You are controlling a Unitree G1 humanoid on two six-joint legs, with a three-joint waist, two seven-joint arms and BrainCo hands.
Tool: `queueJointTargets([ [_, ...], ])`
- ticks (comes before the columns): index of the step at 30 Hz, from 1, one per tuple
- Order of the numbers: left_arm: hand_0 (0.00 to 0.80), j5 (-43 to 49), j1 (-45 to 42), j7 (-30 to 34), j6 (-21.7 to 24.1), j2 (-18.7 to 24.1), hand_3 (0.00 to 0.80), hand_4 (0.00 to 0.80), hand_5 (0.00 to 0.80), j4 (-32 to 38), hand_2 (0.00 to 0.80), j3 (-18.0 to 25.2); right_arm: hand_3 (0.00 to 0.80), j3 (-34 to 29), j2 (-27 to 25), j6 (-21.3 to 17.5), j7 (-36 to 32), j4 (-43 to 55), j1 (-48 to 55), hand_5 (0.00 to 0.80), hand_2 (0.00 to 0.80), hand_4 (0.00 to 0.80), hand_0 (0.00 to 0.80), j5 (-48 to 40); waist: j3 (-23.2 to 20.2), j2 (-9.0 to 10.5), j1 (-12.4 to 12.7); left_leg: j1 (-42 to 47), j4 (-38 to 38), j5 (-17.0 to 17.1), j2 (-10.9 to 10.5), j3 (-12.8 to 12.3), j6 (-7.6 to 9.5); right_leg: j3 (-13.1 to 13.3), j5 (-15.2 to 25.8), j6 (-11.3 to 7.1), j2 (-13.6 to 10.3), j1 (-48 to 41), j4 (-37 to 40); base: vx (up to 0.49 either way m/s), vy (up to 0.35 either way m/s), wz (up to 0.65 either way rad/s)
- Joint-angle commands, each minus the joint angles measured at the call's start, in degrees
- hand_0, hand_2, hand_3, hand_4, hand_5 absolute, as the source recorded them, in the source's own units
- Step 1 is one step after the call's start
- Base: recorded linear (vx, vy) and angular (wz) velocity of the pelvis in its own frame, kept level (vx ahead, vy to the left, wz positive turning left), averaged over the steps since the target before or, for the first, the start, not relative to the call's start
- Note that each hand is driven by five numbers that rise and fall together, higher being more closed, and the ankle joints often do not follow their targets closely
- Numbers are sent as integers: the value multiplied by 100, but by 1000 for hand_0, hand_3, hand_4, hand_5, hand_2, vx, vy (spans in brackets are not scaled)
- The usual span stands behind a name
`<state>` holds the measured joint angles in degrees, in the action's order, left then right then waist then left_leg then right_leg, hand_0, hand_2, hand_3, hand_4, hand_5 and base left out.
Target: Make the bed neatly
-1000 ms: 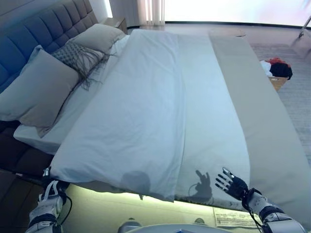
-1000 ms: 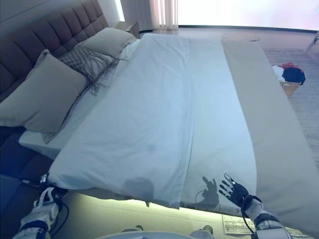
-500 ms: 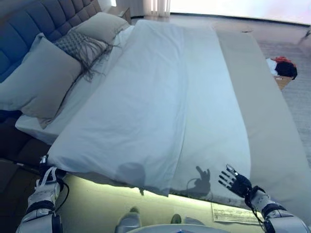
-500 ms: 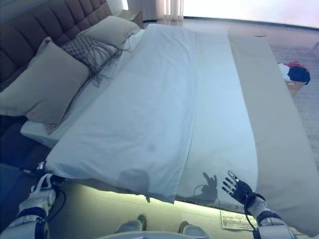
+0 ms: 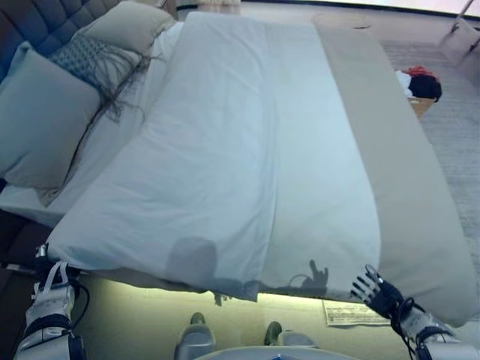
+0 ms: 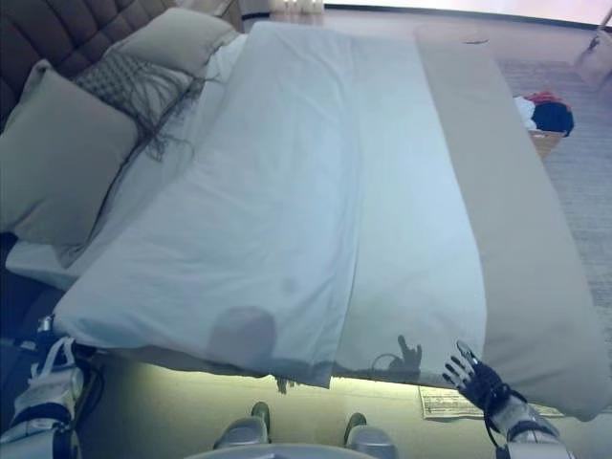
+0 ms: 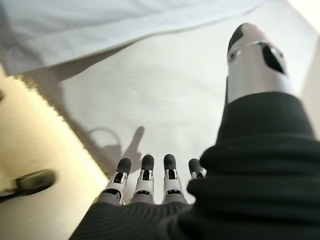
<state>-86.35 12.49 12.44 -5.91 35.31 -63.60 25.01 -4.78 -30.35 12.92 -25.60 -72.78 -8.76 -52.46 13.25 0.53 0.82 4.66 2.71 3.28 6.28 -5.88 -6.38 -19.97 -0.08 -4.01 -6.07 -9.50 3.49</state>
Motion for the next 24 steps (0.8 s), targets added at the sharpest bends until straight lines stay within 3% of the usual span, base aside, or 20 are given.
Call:
queueJointTargets([
  [1, 800, -282, -502, 324, 749, 778, 800, 800, 800, -30, 800, 843, 0, -72, -244, -36, -90, -90, -68, 0, 0, 0, 0, -128, -502, -201, 431, 11, -338, -476, -147, 123, -32, 205, -306, -237, -412, 195, -637, -9, 154, 14],
  [11, 800, -208, -584, 551, 300, 376, 800, 800, 800, -152, 800, 410, 0, 126, -122, 5, -368, 97, -163, 0, 0, 0, 0, 28, -612, -88, 488, 274, -148, -604, -254, 30, 106, 181, -82, -378, -511, -6, -220, 5, 98, -2],
  [12, 505, -137, -616, 547, 183, 289, 505, 505, 505, -165, 505, 359, 0, 131, -113, 14, -391, 138, -169, 0, 0, 0, 0, 47, -626, -67, 497, 291, -137, -617, -260, 11, 118, 173, -64, -395, -522, -14, -200, -14, 33, 1],
  [13, 285, -117, -631, 550, 133, 265, 285, 285, 285, -167, 285, 345, 0, 132, -116, 22, -395, 154, -167, 0, 0, 0, 0, 47, -632, -62, 501, 299, -129, -618, -262, 4, 123, 171, -57, -400, -526, -17, -193, -22, 33, 2],
  [14, 0, -32, -661, 624, -57, 205, 0, 0, 0, -198, 0, 331, 0, 123, -117, 47, -381, 180, -183, 0, 0, 0, 0, 44, -641, -45, 512, 309, -128, -627, -261, -13, 133, 164, -49, -403, -534, -21, -188, 0, 0, 0],
  [24, 0, 379, -927, 1127, -820, -455, 0, 0, 0, -431, 0, 68, 0, -44, 22, 73, -239, 198, -196, 0, 0, 0, 0, 82, -625, 32, 579, 347, -169, -701, -278, 18, 208, 194, -83, -385, -510, -52, -239, -13, -8, 3],
])
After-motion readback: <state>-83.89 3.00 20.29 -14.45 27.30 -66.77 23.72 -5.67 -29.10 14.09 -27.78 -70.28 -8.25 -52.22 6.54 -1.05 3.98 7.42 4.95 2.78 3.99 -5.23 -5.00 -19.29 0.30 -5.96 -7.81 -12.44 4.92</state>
